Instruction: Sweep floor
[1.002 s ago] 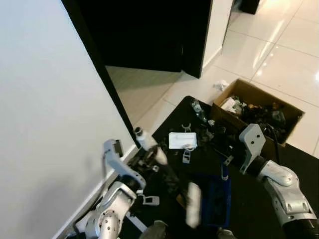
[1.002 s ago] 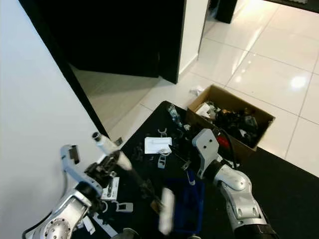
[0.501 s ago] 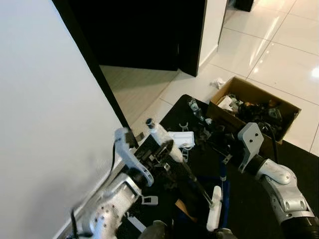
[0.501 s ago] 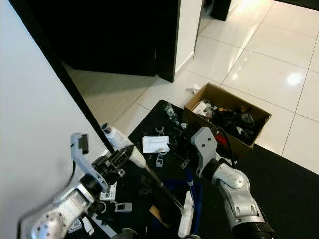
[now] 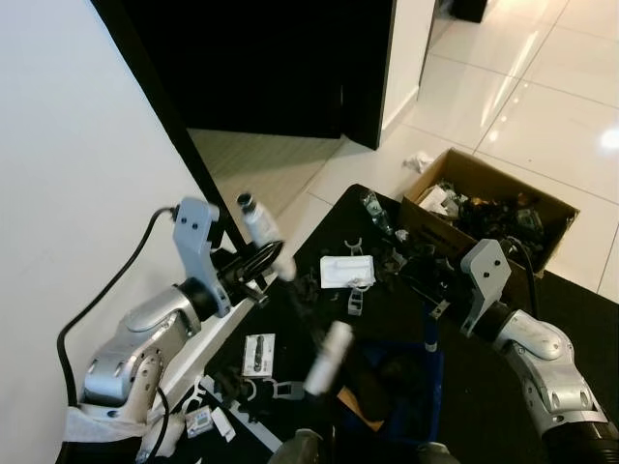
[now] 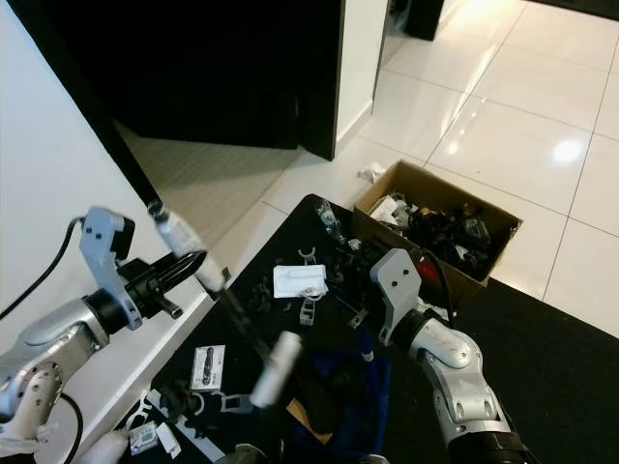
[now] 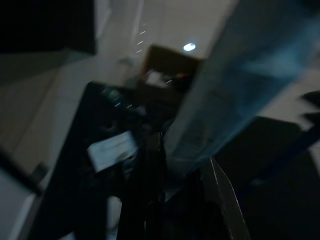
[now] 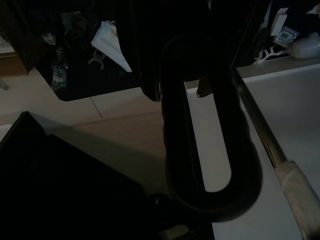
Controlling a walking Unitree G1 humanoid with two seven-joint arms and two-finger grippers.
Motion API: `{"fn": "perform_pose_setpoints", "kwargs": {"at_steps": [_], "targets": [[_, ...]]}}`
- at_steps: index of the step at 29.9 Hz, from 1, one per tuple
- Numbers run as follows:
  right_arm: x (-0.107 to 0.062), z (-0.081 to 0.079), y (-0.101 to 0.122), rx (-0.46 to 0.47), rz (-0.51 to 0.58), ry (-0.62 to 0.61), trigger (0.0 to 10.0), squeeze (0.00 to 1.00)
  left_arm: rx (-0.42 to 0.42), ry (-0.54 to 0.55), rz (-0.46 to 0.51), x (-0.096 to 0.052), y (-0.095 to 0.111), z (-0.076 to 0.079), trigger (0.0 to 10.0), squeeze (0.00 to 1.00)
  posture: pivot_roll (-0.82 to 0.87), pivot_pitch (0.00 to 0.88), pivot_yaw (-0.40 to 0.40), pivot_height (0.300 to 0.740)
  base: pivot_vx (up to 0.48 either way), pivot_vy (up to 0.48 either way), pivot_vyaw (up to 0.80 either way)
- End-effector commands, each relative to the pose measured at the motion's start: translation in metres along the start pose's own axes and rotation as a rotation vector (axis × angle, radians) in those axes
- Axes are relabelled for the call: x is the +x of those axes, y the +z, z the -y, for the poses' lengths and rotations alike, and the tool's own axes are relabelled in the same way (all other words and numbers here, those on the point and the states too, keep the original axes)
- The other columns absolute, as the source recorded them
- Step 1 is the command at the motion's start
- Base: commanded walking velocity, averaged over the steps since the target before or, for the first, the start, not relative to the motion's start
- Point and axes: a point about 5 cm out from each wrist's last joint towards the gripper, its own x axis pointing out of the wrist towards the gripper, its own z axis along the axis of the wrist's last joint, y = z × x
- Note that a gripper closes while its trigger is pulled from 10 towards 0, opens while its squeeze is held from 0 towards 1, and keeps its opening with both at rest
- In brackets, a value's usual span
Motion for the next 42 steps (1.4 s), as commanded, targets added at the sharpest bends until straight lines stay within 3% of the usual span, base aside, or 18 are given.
{"fn": "perform_pose_setpoints", "kwargs": {"at_steps": [1, 5, 7, 9, 13, 16, 17, 19, 20, 24, 25, 29, 36, 39, 42], "targets": [[0.002, -0.014, -0.013, 0.067, -0.03, 0.049, 10.0, 0.0, 0.036, 0.066, 0.053, -0.001, 0.002, -0.011, 10.0, 0.35, 0.05, 0.337, 0.105, 0.74, 0.0, 0.0, 0.0], [0.001, -0.013, -0.011, 0.062, -0.03, 0.051, 10.0, 0.0, 0.031, 0.197, 0.116, 0.002, -0.002, -0.025, 10.0, 0.36, 0.03, 0.341, 0.099, 0.74, 0.0, 0.0, 0.0], [-0.001, -0.013, -0.011, 0.062, -0.033, 0.05, 10.0, 0.0, 0.028, 0.339, 0.105, 0.007, -0.028, -0.035, 10.0, 0.36, 0.03, 0.35, 0.093, 0.74, 0.0, 0.0, 0.0], [-0.001, -0.013, -0.012, 0.062, -0.033, 0.051, 10.0, 0.0, 0.006, 0.35, 0.09, 0.008, -0.037, -0.035, 10.0, 0.37, 0.03, 0.35, 0.093, 0.74, 0.0, 0.0, 0.0], [0.0, -0.015, -0.011, 0.064, -0.033, 0.058, 10.0, 0.0, -0.157, 0.344, 0.014, 0.019, -0.076, -0.023, 10.0, 0.36, 0.02, 0.365, 0.088, 0.74, 0.0, 0.0, 0.0], [-0.001, -0.015, -0.01, 0.063, -0.034, 0.06, 10.0, 0.0, -0.287, 0.321, -0.013, 0.024, -0.091, -0.015, 10.0, 0.35, 0.01, 0.37, 0.086, 0.74, 0.0, 0.0, 0.0], [-0.001, -0.015, -0.01, 0.063, -0.034, 0.06, 10.0, 0.0, -0.287, 0.321, -0.013, 0.024, -0.091, -0.015, 10.0, 0.35, 0.01, 0.37, 0.086, 0.74, 0.0, 0.0, 0.0], [-0.003, -0.015, -0.01, 0.062, -0.036, 0.06, 10.0, 0.0, -0.39, 0.273, -0.021, 0.028, -0.099, -0.004, 10.0, 0.35, 0.0, 0.374, 0.091, 0.74, 0.0, 0.0, 0.0], [-0.003, -0.015, -0.01, 0.062, -0.036, 0.06, 10.0, 0.0, -0.39, 0.273, -0.021, 0.028, -0.099, -0.004, 10.0, 0.35, 0.0, 0.374, 0.091, 0.74, 0.0, 0.0, 0.0], [-0.006, -0.014, -0.011, 0.062, -0.043, 0.052, 10.0, 0.0, -0.556, 0.069, 0.013, 0.03, -0.095, 0.032, 10.0, 0.34, 0.0, 0.37, 0.096, 0.74, 0.0, 0.0, 0.0], [-0.006, -0.014, -0.011, 0.062, -0.043, 0.052, 10.0, 0.0, -0.556, 0.069, 0.013, 0.03, -0.095, 0.032, 10.0, 0.34, 0.0, 0.37, 0.096, 0.74, 0.0, 0.0, 0.0], [-0.004, -0.014, -0.012, 0.066, -0.042, 0.047, 10.0, 0.0, -0.703, -0.1, 0.023, 0.018, -0.083, 0.064, 10.0, 0.34, 0.02, 0.362, 0.101, 0.74, 0.0, 0.0, 0.0], [0.0, -0.015, -0.012, 0.071, -0.036, 0.048, 10.0, 0.0, -0.828, -0.142, 0.058, 0.011, -0.065, 0.084, 10.0, 0.34, 0.04, 0.356, 0.103, 0.74, 0.0, 0.0, 0.0], [0.0, -0.015, -0.012, 0.071, -0.036, 0.049, 10.0, 0.0, -0.836, -0.138, 0.063, 0.011, -0.064, 0.084, 10.0, 0.34, 0.04, 0.356, 0.103, 0.74, 0.0, 0.0, 0.0], [0.002, -0.015, -0.012, 0.072, -0.033, 0.049, 10.0, 0.0, -0.958, -0.115, 0.148, 0.017, -0.048, 0.092, 10.0, 0.34, 0.04, 0.344, 0.101, 0.74, 0.0, 0.0, 0.0]]}}
